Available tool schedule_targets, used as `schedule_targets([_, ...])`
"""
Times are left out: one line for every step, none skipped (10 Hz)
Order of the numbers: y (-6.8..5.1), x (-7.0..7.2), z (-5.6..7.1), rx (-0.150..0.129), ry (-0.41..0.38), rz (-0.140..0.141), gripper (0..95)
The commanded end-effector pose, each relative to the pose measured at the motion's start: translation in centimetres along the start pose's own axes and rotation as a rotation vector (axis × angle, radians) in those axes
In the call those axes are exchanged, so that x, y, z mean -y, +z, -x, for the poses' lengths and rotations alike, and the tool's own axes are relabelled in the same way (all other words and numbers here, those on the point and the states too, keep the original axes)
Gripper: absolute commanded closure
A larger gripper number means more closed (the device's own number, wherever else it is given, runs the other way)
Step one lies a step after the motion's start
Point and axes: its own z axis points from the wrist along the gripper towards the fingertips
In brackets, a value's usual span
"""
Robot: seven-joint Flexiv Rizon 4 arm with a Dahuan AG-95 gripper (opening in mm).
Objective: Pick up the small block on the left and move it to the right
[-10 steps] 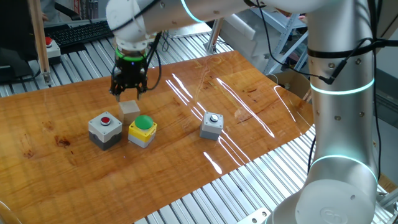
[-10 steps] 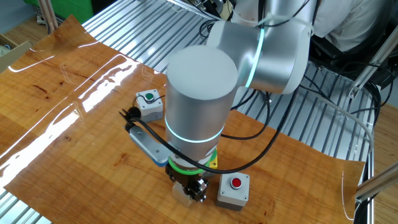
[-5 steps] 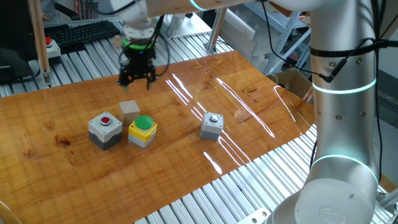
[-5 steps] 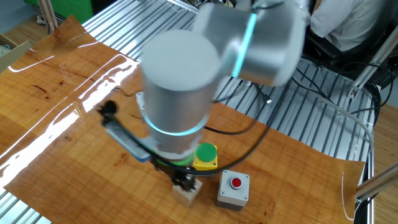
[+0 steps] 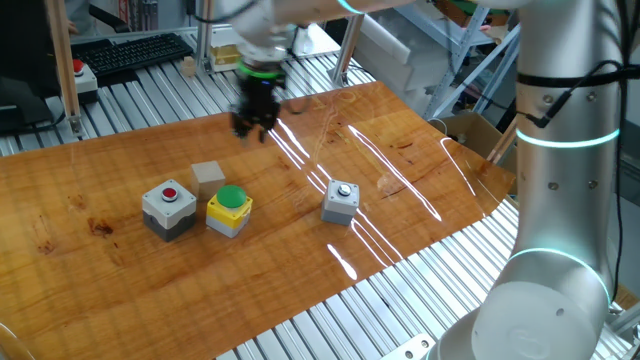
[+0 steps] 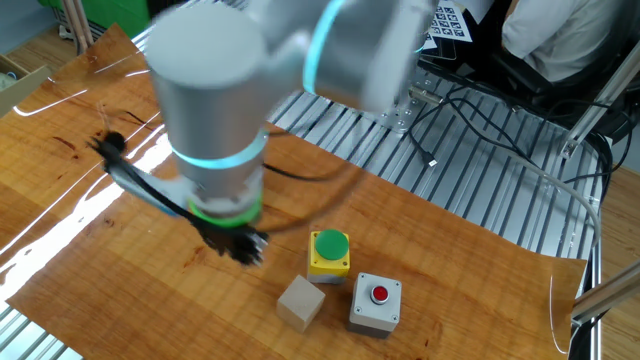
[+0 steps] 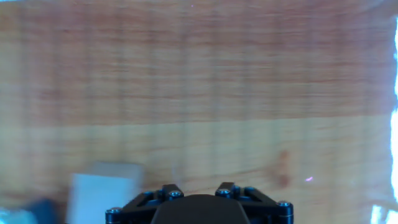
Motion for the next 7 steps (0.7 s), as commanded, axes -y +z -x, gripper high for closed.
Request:
schedule_targets([1.6, 2.3, -1.0, 0.021, -0.037, 0.014, 95.0])
schedule_targets([1.9, 2.5, -1.3, 0.021, -0.045, 0.014, 95.0])
schedule_targets([2.1, 2.5, -1.6, 0.026, -0.045, 0.010, 95.0])
schedule_targets([2.3, 2.4, -2.1, 0.033, -0.037, 0.012, 95.0])
schedule_targets([2.6, 2.5, -2.5, 0.034, -0.031, 0.011, 95.0])
schedule_targets([2.8, 2.5, -2.8, 0.033, -0.022, 0.010, 95.0])
schedule_targets([2.8, 2.4, -3.1, 0.031, -0.013, 0.008, 95.0])
